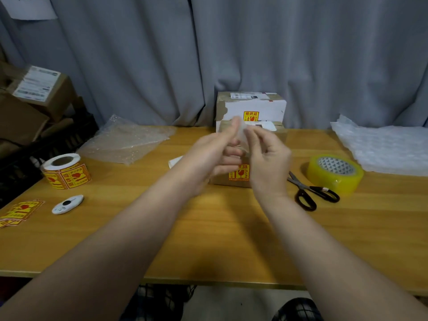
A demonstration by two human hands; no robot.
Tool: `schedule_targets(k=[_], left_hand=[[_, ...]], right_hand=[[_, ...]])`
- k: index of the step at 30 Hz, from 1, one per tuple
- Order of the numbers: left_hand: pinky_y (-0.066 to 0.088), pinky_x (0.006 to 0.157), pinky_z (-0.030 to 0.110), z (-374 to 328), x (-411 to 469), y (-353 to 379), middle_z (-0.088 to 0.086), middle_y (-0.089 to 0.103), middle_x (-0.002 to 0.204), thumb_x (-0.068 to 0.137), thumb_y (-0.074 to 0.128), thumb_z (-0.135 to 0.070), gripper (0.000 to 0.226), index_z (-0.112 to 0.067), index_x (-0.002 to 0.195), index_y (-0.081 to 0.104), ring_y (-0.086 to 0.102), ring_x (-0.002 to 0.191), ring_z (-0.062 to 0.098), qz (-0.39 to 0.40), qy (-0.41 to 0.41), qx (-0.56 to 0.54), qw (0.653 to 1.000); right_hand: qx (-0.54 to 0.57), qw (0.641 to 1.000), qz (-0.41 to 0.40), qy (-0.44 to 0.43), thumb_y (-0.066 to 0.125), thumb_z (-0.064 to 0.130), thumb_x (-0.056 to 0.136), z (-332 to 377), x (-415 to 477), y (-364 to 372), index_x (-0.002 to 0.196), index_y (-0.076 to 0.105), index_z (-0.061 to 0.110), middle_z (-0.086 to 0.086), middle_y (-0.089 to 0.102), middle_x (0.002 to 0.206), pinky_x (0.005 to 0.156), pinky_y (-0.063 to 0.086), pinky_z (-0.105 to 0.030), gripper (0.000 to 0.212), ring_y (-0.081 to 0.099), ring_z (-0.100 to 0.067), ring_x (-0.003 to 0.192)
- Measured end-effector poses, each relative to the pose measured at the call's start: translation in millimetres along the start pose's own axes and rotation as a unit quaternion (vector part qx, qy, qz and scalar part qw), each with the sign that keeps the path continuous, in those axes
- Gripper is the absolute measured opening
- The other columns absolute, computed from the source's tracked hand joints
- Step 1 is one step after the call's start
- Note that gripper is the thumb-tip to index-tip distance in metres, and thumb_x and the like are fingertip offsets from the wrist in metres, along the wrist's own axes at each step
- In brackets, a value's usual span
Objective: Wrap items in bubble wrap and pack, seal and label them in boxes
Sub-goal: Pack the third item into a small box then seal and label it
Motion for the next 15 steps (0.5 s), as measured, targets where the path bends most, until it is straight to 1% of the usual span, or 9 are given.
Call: schedule_targets(k=[1, 3, 5, 7, 9, 11, 13, 14, 15], left_hand=[[0.056, 0.083, 0.032, -1.6, 0.2, 8.2, 0.004, 0.072, 0.091, 0.087, 0.052, -0.056, 0.049, -0.012, 0.105, 0.064, 0.07, 0.089, 0.019, 0.025, -0.014, -0.019, 0.999], [0.056, 0.086, 0.035, -3.6, 2.4, 15.3, 0.005, 0.073, 0.099, 0.087, 0.058, -0.049, 0.045, -0.012, 0.112, 0.063, 0.07, 0.094, 0.02, 0.038, -0.017, -0.07, 0.997], [0.056, 0.083, 0.034, -3.7, 7.9, 16.6, 0.006, 0.073, 0.098, 0.09, 0.06, -0.036, 0.033, -0.009, 0.11, 0.064, 0.07, 0.093, 0.019, 0.011, -0.006, -0.114, 0.993], [0.058, 0.073, 0.027, -1.0, 14.7, 16.6, 0.003, 0.07, 0.086, 0.094, 0.057, -0.025, 0.018, -0.01, 0.101, 0.063, 0.069, 0.083, 0.016, -0.03, -0.002, -0.128, 0.991], [0.055, 0.065, 0.024, 3.5, 21.0, 15.1, 0.003, 0.066, 0.081, 0.096, 0.054, -0.021, 0.013, -0.011, 0.097, 0.062, 0.065, 0.074, 0.015, -0.078, -0.004, -0.128, 0.989], [0.053, 0.069, 0.029, 7.2, 28.1, 8.4, 0.007, 0.066, 0.085, 0.097, 0.051, -0.02, 0.015, -0.011, 0.099, 0.063, 0.063, 0.076, 0.021, -0.127, -0.003, -0.116, 0.985], [0.055, 0.064, 0.029, 6.7, 30.8, -1.1, 0.01, 0.067, 0.088, 0.097, 0.048, -0.015, 0.014, -0.011, 0.102, 0.061, 0.066, 0.076, 0.023, -0.165, 0.016, -0.108, 0.98], [0.056, 0.06, 0.028, 5.7, 32.5, -7.5, 0.011, 0.068, 0.093, 0.097, 0.048, -0.013, 0.014, -0.011, 0.105, 0.059, 0.067, 0.078, 0.022, -0.176, 0.039, -0.077, 0.981], [0.056, 0.058, 0.026, 4.0, 34.4, -13.4, 0.011, 0.068, 0.099, 0.096, 0.05, -0.011, 0.014, -0.011, 0.107, 0.057, 0.067, 0.082, 0.022, -0.175, 0.069, -0.028, 0.982]], right_hand=[[-0.032, 0.999, 0.014, -0.031, 0.056, 0.022, 0.093, -1.8, -1.5, 3.1, 0.1, 0.072, 0.016, 0.014, 0.067, 0.087, 0.075, 0.045, -0.011, 0.019, 0.06, 0.004, 0.081], [-0.119, 0.988, 0.03, -0.092, 0.051, 0.025, 0.093, -5.0, -4.5, 7.4, 0.1, 0.073, 0.011, 0.006, 0.071, 0.09, 0.072, 0.04, -0.009, 0.027, 0.061, -0.003, 0.082], [-0.188, 0.973, 0.056, -0.12, 0.047, 0.025, 0.093, -8.6, -5.7, 10.9, 0.102, 0.072, 0.01, -0.001, 0.073, 0.097, 0.076, 0.042, -0.016, 0.031, 0.062, -0.013, 0.089], [-0.214, 0.968, 0.094, -0.095, 0.041, 0.027, 0.092, -10.2, -4.1, 14.6, 0.106, 0.07, 0.01, -0.002, 0.071, 0.105, 0.084, 0.048, -0.029, 0.036, 0.062, -0.019, 0.099], [-0.245, 0.957, 0.128, -0.088, 0.039, 0.03, 0.092, -10.0, -2.1, 18.0, 0.115, 0.067, 0.009, -0.004, 0.068, 0.118, 0.095, 0.047, -0.038, 0.042, 0.059, -0.022, 0.113], [-0.292, 0.933, 0.183, -0.104, 0.039, 0.038, 0.089, -4.7, -0.6, 21.9, 0.124, 0.062, 0.009, -0.006, 0.061, 0.13, 0.106, 0.038, -0.038, 0.051, 0.051, -0.025, 0.125], [-0.31, 0.912, 0.253, -0.09, 0.037, 0.044, 0.083, -1.6, 0.0, 23.0, 0.133, 0.055, 0.011, -0.006, 0.051, 0.141, 0.112, 0.026, -0.038, 0.063, 0.04, -0.024, 0.135], [-0.304, 0.912, 0.267, -0.071, 0.037, 0.044, 0.081, -1.1, 1.8, 20.8, 0.135, 0.053, 0.012, -0.006, 0.048, 0.144, 0.113, 0.023, -0.038, 0.064, 0.036, -0.023, 0.137], [-0.29, 0.922, 0.253, -0.049, 0.04, 0.042, 0.081, 0.3, 6.0, 16.4, 0.133, 0.055, 0.014, -0.006, 0.047, 0.144, 0.112, 0.023, -0.038, 0.061, 0.035, -0.024, 0.136]])
Point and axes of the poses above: each hand's wrist, its own x-axis towards the middle knuckle, its own y-axis out of the palm, z = x × y, the point moved 3 cm from there along x, towards the middle knuckle
